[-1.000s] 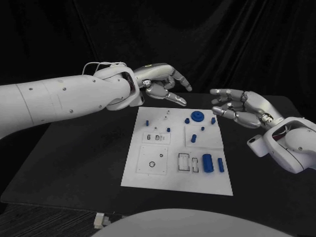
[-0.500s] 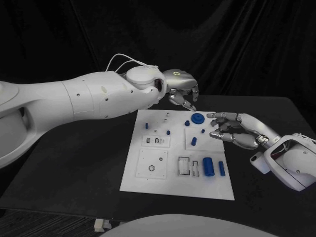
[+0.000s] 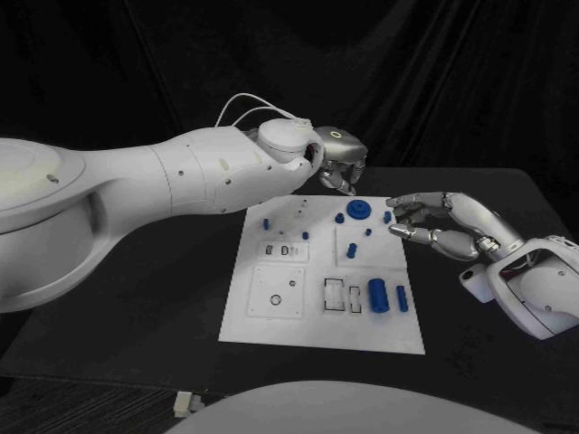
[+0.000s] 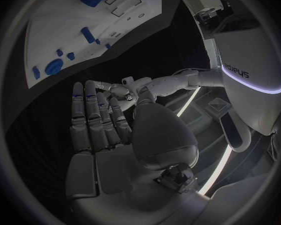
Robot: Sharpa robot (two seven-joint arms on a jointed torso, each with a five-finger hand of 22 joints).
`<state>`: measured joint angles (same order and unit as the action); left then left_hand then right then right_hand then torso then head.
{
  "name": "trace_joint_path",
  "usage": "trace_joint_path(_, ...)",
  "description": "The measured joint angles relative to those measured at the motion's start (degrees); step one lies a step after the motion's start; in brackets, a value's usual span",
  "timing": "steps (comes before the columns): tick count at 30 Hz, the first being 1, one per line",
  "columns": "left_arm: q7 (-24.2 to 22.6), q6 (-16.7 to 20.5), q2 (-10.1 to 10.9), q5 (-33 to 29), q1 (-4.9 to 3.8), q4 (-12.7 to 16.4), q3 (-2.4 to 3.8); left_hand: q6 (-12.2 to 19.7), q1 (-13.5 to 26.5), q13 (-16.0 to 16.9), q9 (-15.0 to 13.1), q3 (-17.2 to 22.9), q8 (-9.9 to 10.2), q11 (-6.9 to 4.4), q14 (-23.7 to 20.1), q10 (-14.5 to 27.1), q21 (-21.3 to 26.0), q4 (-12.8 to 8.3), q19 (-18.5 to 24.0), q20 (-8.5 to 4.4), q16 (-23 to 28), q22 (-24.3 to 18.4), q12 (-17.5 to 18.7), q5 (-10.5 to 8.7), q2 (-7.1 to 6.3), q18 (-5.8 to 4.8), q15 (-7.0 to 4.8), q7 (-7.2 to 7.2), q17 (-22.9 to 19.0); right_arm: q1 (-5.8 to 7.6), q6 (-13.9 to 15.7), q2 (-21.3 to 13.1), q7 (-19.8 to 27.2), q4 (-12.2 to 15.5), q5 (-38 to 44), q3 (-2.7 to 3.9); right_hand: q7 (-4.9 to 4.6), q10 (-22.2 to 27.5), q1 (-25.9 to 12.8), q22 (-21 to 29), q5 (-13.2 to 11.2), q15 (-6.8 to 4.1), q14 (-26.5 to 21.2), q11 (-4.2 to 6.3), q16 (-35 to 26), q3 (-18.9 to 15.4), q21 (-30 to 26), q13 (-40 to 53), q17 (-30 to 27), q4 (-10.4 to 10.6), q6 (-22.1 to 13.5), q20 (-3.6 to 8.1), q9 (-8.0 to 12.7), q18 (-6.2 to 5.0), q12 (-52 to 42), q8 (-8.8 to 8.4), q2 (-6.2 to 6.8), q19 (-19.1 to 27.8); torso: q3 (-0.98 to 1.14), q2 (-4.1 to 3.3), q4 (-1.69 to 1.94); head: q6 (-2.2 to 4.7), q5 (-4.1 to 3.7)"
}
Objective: Assemble the parts on the task board
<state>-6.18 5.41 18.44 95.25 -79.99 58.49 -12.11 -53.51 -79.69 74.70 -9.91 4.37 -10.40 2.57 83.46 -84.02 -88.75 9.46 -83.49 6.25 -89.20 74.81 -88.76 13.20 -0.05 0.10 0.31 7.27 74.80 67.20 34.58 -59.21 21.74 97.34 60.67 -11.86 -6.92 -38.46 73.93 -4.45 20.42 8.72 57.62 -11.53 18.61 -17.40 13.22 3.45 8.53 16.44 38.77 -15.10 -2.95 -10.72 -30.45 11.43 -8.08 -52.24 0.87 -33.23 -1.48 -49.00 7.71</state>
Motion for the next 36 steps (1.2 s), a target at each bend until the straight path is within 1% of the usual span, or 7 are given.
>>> trace_joint_path(7, 0.00, -0.48, -0.93, 0.38, 1.75, -1.69, -0.03, 1.01, 0.04, -0.01, -2.57, 1.66, 0.65, 0.56, 0.00, 7.52, 0.00, -1.64, 0.00, 0.00, 0.00, 0.00, 7.19, -0.06, -0.04, 0.00, 0.02, -0.01, 0.00, -0.01, 2.69, -0.28, 1.08, 0.13, 0.12, 0.00, -0.07, -0.81, 0.00, 0.00, 1.32, -0.08, 0.71, -0.28, -1.15, 0.00, -0.48, 0.00, 0.17, 0.00, 0.55, 0.17, -0.13, 0.00, 0.00, 0.00, 0.00, -0.52, 0.02, 0.04, -0.09, -0.18, 0.04)
trace_joint_path(17, -1.18, 4.02, 3.97, -0.85, 2.52, 1.33, -0.01, 2.86, 3.33, -29.87, -4.51, 4.12, 2.95, 1.22, -2.86, 35.69, 3.82, 0.82, 5.19, 1.21, 2.78, 0.00, 40.10, -2.56, -1.60, 0.32, 0.89, -0.01, 0.00, 0.48, 4.45, -0.40, 1.28, -0.07, -0.08, -0.02, -0.07, -1.66, 6.58, 0.06, 7.28, -0.24, 1.56, -0.14, -4.22, 0.47, -2.85, 0.00, 0.30, -2.77, 0.53, 0.35, -0.12, -0.01, 1.96, -0.06, 1.53, -1.49, 0.07, 0.08, -0.11, -0.05, -0.14)
trace_joint_path(18, -1.55, 4.99, 5.07, -1.74, 2.52, 2.21, -0.01, 3.28, 3.30, -31.46, -4.51, 4.86, 3.34, 1.85, -6.81, 37.11, 5.29, 1.56, 7.28, 1.54, 5.77, 0.00, 42.57, -2.55, -1.60, 0.42, 1.41, 0.48, -3.65, 0.80, 4.45, -0.34, 1.20, -0.20, -0.09, -0.03, -0.06, -1.65, 9.44, 0.06, 8.67, -0.25, 1.56, -0.13, -4.64, 1.80, -3.15, 0.00, 0.30, -4.18, 0.52, 0.35, -0.12, -0.01, 2.55, -0.38, 1.68, -1.49, 0.07, 0.08, -0.11, 0.03, -0.14)
trace_joint_path(19, -2.02, 5.94, 6.17, -2.91, 2.53, 3.06, -0.01, 3.38, 3.30, -32.69, -4.51, 5.45, 3.77, 2.28, -12.85, 38.92, 7.66, 2.15, 11.29, 1.98, 9.41, -0.23, 44.89, -2.55, -1.60, 5.77, 1.67, 0.53, -9.85, 1.15, 4.45, -0.27, 1.09, -0.33, -0.10, -0.04, 0.15, -1.30, 11.50, 0.05, 9.64, -0.27, 1.55, 0.22, -4.66, 2.50, -3.15, 0.00, 0.30, -5.67, 0.30, 0.36, -0.12, 0.00, 3.07, -0.72, 1.59, -1.50, 0.06, 0.08, -0.10, 0.27, -0.14)
trace_joint_path(21, -3.87, 8.10, 9.01, -6.86, 2.53, 5.18, -0.02, 4.20, 4.06, -36.67, -4.49, 6.94, 4.67, 4.23, -32.18, 43.23, 20.39, 3.65, 28.32, 3.17, 23.44, -16.36, 50.32, -2.47, -0.85, 7.69, 3.86, 1.39, -29.50, 2.24, 4.39, 0.00, 0.61, -0.58, -0.13, -0.04, 0.53, -0.81, 16.73, 0.05, 10.64, -1.02, 1.63, 0.69, -5.30, 5.29, -3.16, 0.00, 0.31, -8.46, -0.52, 0.40, -0.12, -0.01, 3.89, -1.13, 1.67, -1.53, 0.03, 0.08, -0.10, 0.66, -0.14)
trace_joint_path(25, -9.74, 10.62, 15.10, -18.17, 2.53, 9.62, -0.04, 7.71, 6.32, -45.85, -3.31, 6.86, 5.75, 7.98, -50.69, 54.12, 37.20, 6.10, 49.16, 6.05, 41.84, -23.87, 61.06, -0.68, 0.02, 8.28, 8.95, 1.81, -40.41, 5.07, 3.94, 1.20, -1.36, -1.46, 0.24, -0.04, 0.61, -0.91, 20.92, -1.13, 5.39, -4.83, 9.92, 2.57, -2.58, 8.83, -1.34, 0.00, 2.30, -11.97, 1.79, 4.70, -0.26, 0.00, 3.89, -1.12, 2.64, -8.21, 0.00, 0.11, -0.07, 1.21, -0.38)
trace_joint_path(36, -27.56, 7.91, 27.98, -53.91, 2.53, 18.27, -0.09, 22.07, 11.88, -68.59, 4.11, -8.56, 6.43, 2.32, -76.02, 76.08, 72.39, 6.91, 74.73, 7.95, 80.21, -43.49, 75.55, -1.32, 7.53, 8.33, 7.59, -1.39, -70.07, 10.91, -0.59, 9.69, -10.55, -9.70, 13.16, 0.06, 2.63, -12.38, 17.30, -4.80, -5.48, -7.50, 16.50, 5.17, 6.42, 10.06, 4.55, -0.01, 9.35, -9.26, 9.58, 7.83, -0.68, 0.01, 7.39, -0.56, 6.43, -15.30, -0.09, 0.48, 0.07, -0.26, 0.23)
